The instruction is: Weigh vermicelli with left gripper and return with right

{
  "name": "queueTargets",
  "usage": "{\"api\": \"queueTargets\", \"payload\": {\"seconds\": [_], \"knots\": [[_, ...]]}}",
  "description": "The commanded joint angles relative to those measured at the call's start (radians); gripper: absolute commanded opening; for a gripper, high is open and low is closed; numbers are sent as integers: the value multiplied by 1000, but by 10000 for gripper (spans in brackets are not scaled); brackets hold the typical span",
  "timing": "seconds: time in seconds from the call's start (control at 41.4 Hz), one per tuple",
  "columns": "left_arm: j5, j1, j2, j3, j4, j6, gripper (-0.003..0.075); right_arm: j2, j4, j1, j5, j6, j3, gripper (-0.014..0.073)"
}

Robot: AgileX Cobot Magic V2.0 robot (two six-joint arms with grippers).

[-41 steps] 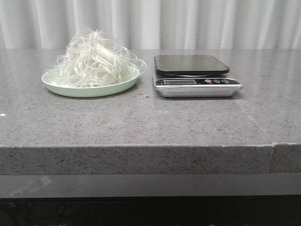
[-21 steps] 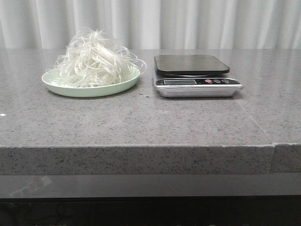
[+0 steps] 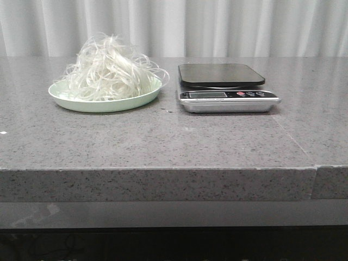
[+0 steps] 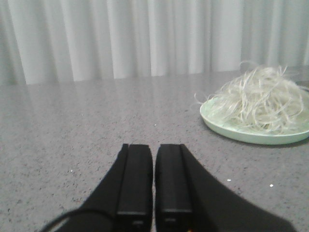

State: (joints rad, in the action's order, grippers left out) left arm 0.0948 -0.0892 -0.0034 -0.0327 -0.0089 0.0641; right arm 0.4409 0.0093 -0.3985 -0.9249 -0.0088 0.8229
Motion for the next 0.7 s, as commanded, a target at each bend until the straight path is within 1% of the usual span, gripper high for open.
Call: {"api": "queueTargets", "payload": {"seconds": [0.0, 0.048, 0.097, 0.193, 0.677], "knots": [[-149, 20, -19, 23, -4, -11, 145, 8, -9, 8, 59, -2, 25, 160], [-184, 27, -21, 44, -4, -11, 145, 8, -9, 8, 58, -2, 25, 160], [-171, 31, -21, 41, -4, -11, 145, 8, -9, 8, 58, -2, 25, 160], [-195, 31, -21, 41, -4, -11, 145, 8, -9, 8, 58, -2, 25, 160], [-195, 31, -21, 41, -4, -11, 145, 8, -9, 8, 58, -2, 25, 160]]}}
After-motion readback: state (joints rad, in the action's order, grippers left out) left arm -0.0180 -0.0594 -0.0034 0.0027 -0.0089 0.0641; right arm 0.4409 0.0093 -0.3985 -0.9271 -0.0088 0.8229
